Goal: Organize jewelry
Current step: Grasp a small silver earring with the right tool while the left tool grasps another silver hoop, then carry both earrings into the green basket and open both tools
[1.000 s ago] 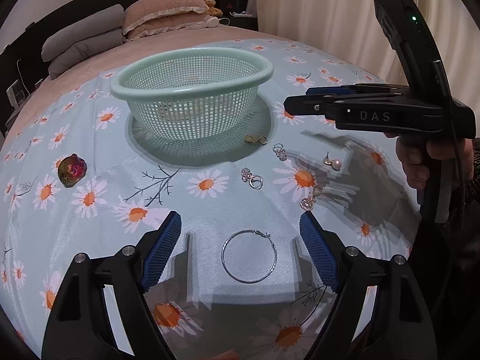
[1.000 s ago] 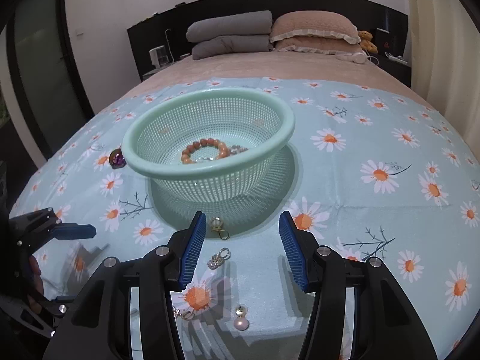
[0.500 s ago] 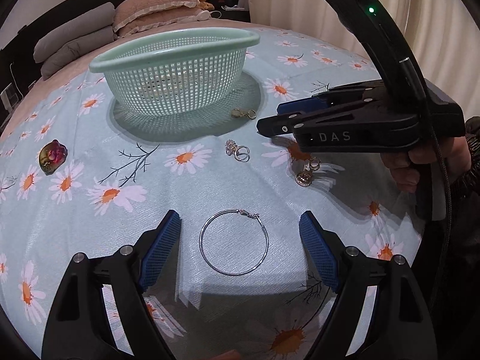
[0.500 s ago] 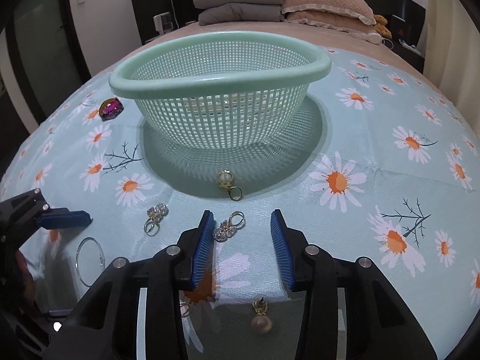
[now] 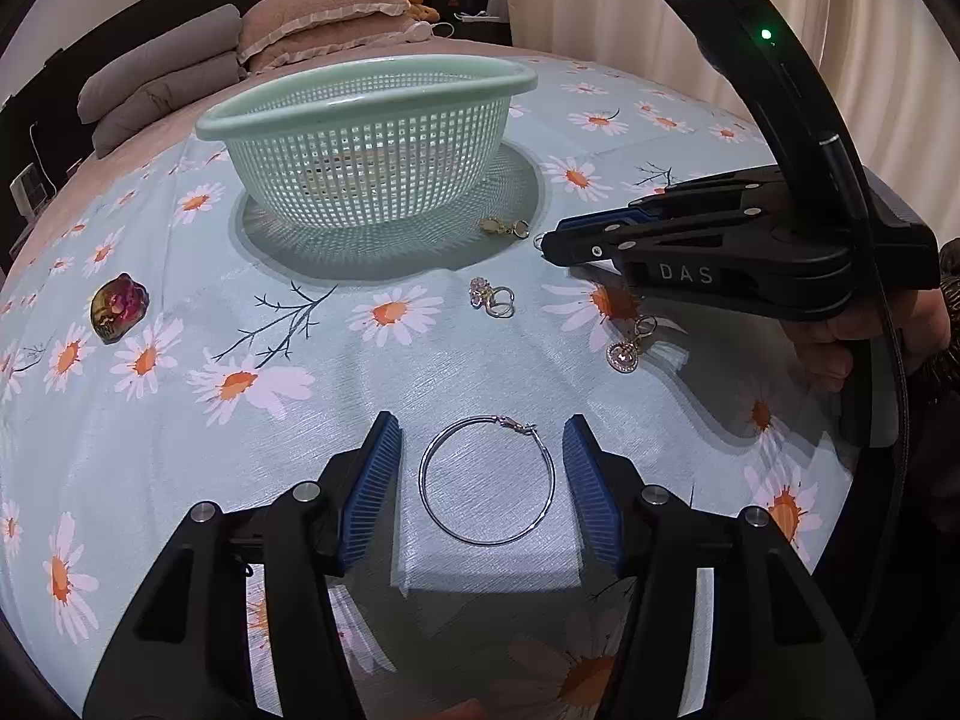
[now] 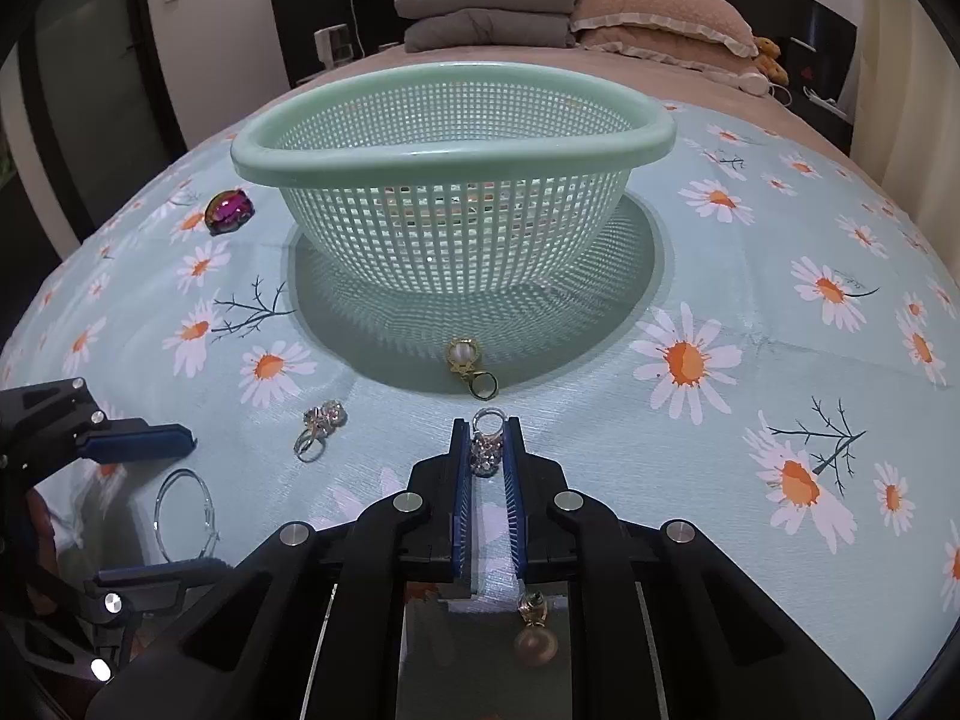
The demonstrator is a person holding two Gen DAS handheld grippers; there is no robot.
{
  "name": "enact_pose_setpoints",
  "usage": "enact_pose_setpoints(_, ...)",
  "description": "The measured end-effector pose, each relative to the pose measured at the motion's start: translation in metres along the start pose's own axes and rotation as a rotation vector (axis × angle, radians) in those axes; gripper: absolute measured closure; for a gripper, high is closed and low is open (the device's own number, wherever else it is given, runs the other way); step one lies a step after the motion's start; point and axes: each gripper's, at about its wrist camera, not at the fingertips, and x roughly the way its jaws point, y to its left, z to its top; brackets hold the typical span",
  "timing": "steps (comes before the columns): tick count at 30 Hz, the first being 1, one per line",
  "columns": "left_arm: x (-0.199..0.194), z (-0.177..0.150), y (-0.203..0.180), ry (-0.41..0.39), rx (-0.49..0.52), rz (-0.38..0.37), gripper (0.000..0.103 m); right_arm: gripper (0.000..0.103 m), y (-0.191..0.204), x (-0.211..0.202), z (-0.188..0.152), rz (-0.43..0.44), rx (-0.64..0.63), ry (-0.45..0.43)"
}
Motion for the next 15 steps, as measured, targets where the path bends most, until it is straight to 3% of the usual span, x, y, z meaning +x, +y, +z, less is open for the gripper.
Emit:
enact_pose_setpoints(2, 0.0, -0.0002, -0.0009, -0.001, 0.006, 0.007, 0.046, 0.093, 0.0008, -0.0006, -0.0004, -0.005, -0.005, -0.003)
enact_pose_setpoints(5, -0.0012, -0.0001, 0.0023, -0.005, -0.006, 0.01, 0.059, 0.093, -0.0005, -0.0013, -0.0002, -0.001, 0.001, -0.005)
enact_pose_setpoints(15, -0.007, 0.0022, 0.0069, -0.009, -0.032, -0.029, 0.06, 0.094, -0.0081, -0.0102, 0.0005, -0.008, 0.027, -0.032)
